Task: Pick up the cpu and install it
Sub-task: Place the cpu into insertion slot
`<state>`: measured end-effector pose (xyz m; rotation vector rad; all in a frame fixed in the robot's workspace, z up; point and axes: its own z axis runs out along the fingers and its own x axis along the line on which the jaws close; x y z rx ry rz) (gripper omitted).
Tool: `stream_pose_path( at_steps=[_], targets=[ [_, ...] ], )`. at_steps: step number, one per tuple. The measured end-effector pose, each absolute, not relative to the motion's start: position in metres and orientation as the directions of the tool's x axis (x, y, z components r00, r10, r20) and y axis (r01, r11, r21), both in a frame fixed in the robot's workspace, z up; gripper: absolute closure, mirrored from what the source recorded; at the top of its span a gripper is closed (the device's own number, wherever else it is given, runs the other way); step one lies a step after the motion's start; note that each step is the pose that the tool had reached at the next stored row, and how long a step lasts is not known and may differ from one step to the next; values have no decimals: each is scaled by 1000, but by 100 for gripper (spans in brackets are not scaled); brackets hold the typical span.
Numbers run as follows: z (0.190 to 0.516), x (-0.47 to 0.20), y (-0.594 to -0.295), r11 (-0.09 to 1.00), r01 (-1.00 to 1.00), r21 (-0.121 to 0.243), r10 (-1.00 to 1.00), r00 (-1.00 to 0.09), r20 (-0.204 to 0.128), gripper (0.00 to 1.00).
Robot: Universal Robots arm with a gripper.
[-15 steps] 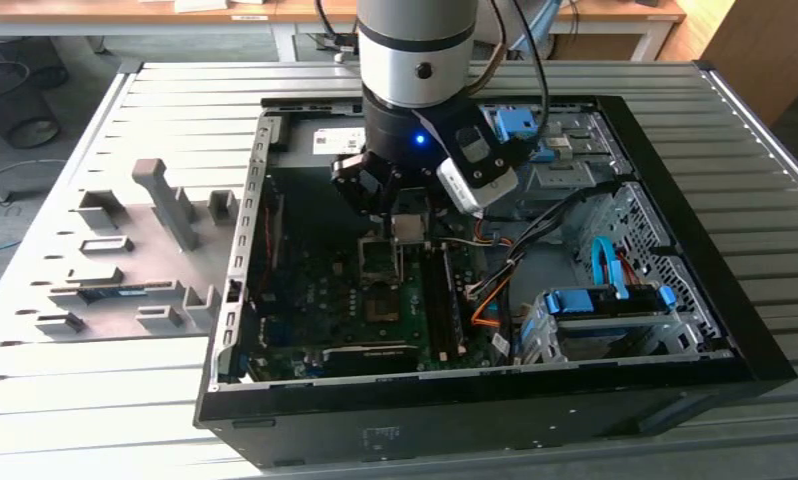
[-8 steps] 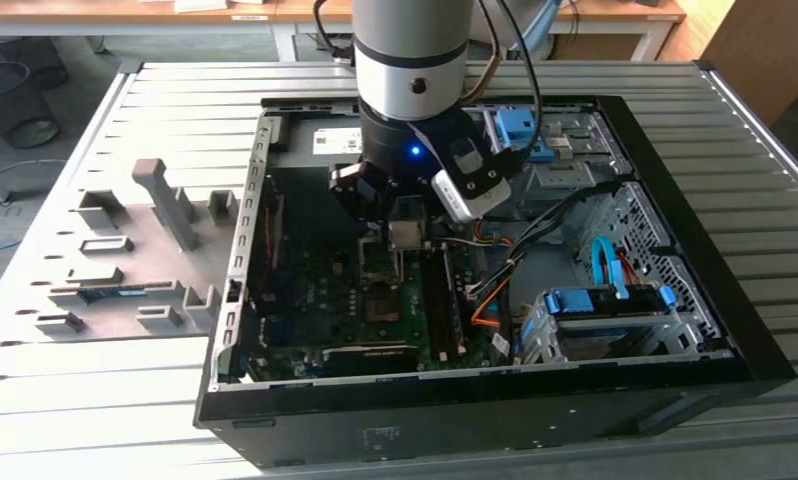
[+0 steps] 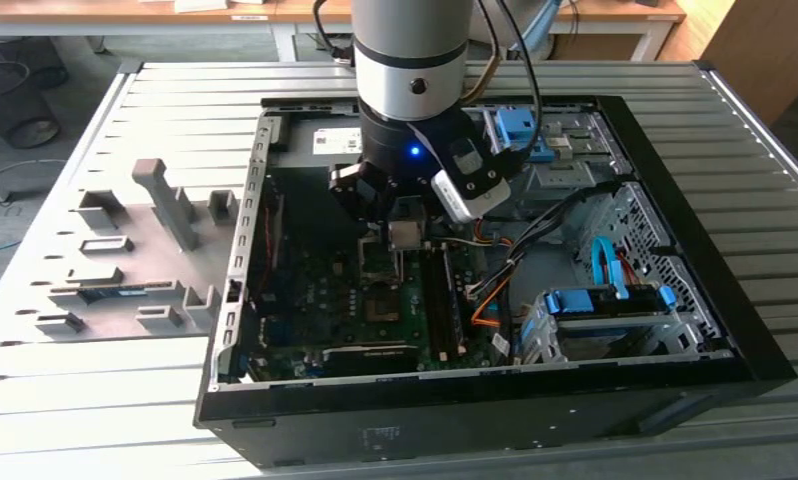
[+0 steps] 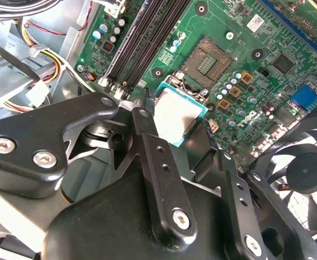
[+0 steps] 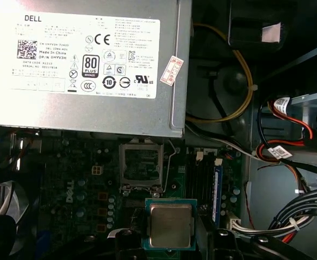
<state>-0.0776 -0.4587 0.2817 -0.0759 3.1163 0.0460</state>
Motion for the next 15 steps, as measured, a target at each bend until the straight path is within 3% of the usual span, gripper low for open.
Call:
stream_pose_path(
  at_steps=[15],
  targets=[
    [279, -86, -459, 998, -49, 28, -48, -999, -25, 53]
  ],
)
